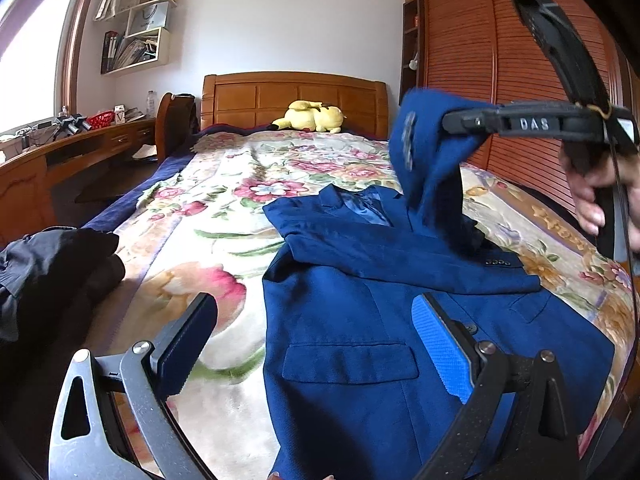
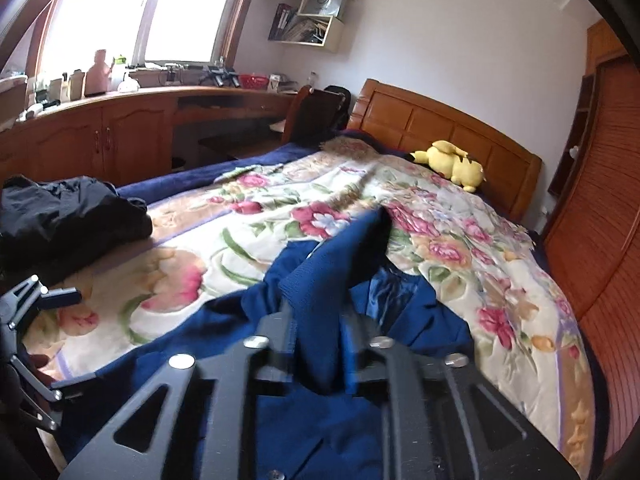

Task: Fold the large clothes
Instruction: 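Lift the sleeve with the right tool and lay it across the jacket, then open the right tool and withdraw it from the sleeve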

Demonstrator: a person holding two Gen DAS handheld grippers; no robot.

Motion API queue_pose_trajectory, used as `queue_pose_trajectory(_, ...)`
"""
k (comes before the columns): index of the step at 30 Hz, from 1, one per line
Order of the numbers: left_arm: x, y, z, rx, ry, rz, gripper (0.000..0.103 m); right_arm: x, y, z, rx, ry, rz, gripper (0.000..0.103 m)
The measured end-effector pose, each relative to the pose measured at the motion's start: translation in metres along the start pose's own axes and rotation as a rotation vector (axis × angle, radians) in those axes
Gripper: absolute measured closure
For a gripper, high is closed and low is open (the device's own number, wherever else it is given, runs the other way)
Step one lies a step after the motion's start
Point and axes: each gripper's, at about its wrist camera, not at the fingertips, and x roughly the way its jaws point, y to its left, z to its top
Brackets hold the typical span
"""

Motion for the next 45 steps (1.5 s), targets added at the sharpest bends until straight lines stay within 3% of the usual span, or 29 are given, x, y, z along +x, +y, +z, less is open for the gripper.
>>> queue_pose_trajectory(1,0.001,0.0,0.0,0.001,0.001,-0.001,0.005,-0.001,0.0,0.0,0.003,0.001,-0.012,0.058)
queue_pose_trajectory(3,0.001,-0.001,0.0,0.005,0.003,-0.001,0.005,-0.006,-0.002,0.0,0.02,-0.013,-0.001,0.05)
queue_pose_trajectory(7,0.003,-0.003,-0.001,0.011,0.006,0.0,0.005,-0.011,-0.006,-0.007,0.039,-0.027,0.005,0.047)
queue_pose_trajectory(13,0.005,-0.005,-0.001,0.019,0.008,0.004,0.005,0.022,-0.01,-0.03,0.081,0.07,0.028,0.047)
queue_pose_trajectory(22,0.004,0.005,-0.004,0.024,0.023,0.037,0.005,0.125,0.014,-0.036,0.186,0.222,0.148,0.047)
queue_pose_trajectory(31,0.006,0.034,-0.011,0.009,0.059,0.082,0.005,0.182,0.054,-0.012,0.172,0.279,0.274,0.047)
queue_pose_trajectory(41,0.007,0.063,-0.019,-0.027,0.085,0.12,0.005,0.218,0.089,-0.003,0.117,0.325,0.283,0.047)
queue_pose_trajectory(42,0.007,0.063,-0.02,-0.027,0.086,0.121,0.005,0.223,0.093,-0.005,0.107,0.335,0.268,0.048)
queue_pose_trajectory(45,0.005,0.064,-0.02,-0.026,0.086,0.123,0.005,0.232,0.1,-0.009,0.088,0.351,0.246,0.069)
